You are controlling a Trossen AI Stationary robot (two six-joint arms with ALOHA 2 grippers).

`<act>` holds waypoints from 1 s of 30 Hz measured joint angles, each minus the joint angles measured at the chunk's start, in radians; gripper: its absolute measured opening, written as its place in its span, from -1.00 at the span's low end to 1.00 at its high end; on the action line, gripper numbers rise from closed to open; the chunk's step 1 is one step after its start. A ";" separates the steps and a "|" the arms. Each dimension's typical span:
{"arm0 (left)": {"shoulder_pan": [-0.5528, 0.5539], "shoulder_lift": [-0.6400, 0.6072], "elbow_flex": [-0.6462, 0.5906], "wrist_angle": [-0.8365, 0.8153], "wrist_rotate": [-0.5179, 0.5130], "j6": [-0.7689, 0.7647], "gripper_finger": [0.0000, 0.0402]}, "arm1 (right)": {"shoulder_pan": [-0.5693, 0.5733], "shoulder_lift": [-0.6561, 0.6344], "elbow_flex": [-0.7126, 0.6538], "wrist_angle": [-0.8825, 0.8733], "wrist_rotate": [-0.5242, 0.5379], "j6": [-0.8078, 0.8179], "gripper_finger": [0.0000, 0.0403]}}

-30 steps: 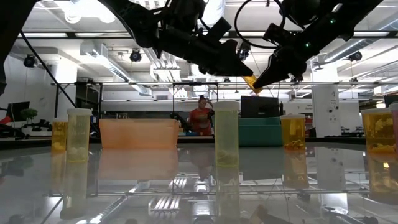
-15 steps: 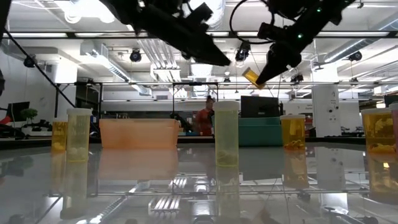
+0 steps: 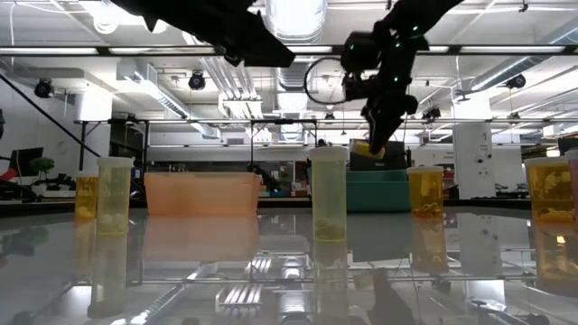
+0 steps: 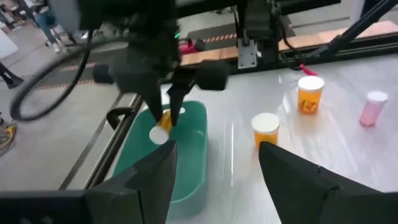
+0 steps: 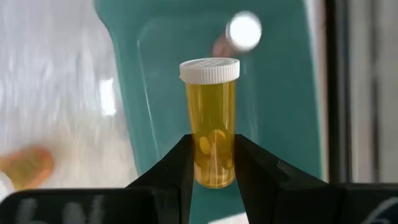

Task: Pick and place medicine bottles into bin by pill shape (circle, oval)
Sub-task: Put the right small orange pill bottle into the green bin

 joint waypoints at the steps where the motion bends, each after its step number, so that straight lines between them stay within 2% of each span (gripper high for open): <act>1: -0.001 -0.011 -0.010 0.008 0.000 0.000 0.06 | -0.017 0.022 0.022 -0.020 -0.008 -0.013 -0.54; 7: -0.003 -0.059 -0.051 0.001 0.000 0.000 0.05 | -0.070 0.147 0.104 -0.063 -0.021 -0.085 -0.54; 15: -0.003 -0.091 -0.079 0.006 0.000 0.008 0.05 | -0.091 0.262 0.141 -0.081 -0.021 -0.108 -0.54; 30: -0.003 -0.091 -0.079 0.015 0.000 0.033 0.05 | -0.091 0.305 0.145 -0.068 -0.012 -0.094 -0.50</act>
